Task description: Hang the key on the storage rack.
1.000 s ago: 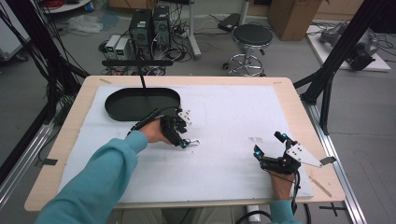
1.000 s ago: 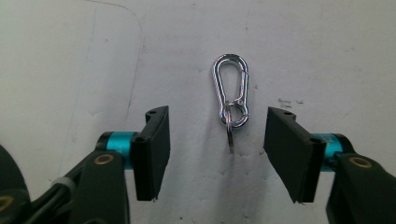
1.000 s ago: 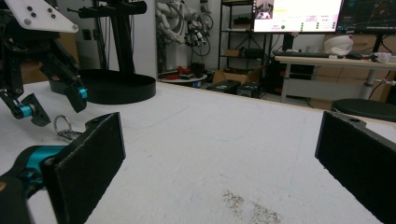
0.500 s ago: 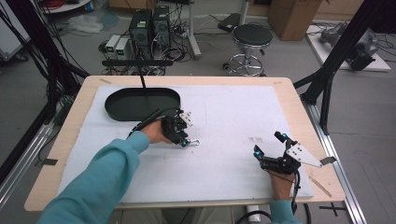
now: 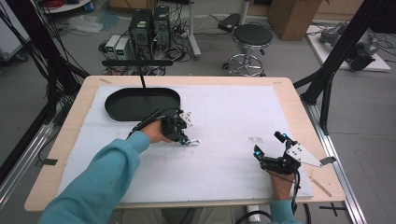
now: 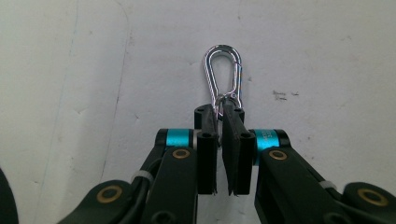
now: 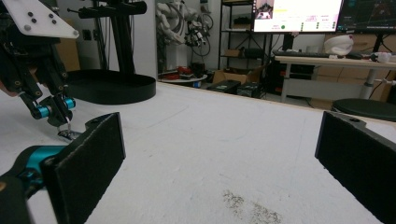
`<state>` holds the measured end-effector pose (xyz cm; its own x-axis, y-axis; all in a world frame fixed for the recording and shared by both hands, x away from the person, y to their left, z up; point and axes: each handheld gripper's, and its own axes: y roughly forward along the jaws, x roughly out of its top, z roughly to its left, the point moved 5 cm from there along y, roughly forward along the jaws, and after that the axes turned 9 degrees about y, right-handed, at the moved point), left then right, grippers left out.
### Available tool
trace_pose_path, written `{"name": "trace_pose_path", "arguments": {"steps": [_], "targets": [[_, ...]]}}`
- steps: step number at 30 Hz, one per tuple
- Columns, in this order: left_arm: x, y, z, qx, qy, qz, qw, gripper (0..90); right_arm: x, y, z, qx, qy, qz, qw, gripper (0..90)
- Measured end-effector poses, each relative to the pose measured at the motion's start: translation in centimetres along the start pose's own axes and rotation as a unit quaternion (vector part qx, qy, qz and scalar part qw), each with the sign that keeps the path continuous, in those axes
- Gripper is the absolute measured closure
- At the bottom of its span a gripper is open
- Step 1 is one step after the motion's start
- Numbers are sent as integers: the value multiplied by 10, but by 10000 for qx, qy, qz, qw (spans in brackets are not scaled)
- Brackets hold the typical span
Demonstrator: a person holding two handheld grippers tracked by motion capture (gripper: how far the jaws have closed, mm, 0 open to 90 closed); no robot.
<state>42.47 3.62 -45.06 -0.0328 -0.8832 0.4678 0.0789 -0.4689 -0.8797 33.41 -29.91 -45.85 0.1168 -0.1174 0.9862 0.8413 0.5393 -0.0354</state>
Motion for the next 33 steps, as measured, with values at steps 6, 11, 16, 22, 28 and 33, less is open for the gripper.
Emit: {"name": "trace_pose_path", "arguments": {"steps": [6, 11, 16, 22, 28, 33], "targets": [[1, 0, -1, -53, 1, -27, 10000, 873, 0, 0, 0, 1, 5, -1, 10000, 8], [1, -1, -2, -53, -9, 31, 10000, 881, 0, 0, 0, 3, 5, -2, 10000, 8], [2, -8, -1, 87, 47, -23, 9999, 884, 0, 0, 0, -2, -1, -11, 10000, 8], [1, -20, 0, 187, -46, -215, 9996, 884, 0, 0, 0, -5, -3, -14, 10000, 8], [1, -38, 4, 354, -247, -583, 9974, 884, 0, 0, 0, -5, -4, -12, 10000, 8], [0, -54, 8, 598, -350, -832, 9941, 884, 0, 0, 0, 3, -16, -21, 10000, 8]]}}
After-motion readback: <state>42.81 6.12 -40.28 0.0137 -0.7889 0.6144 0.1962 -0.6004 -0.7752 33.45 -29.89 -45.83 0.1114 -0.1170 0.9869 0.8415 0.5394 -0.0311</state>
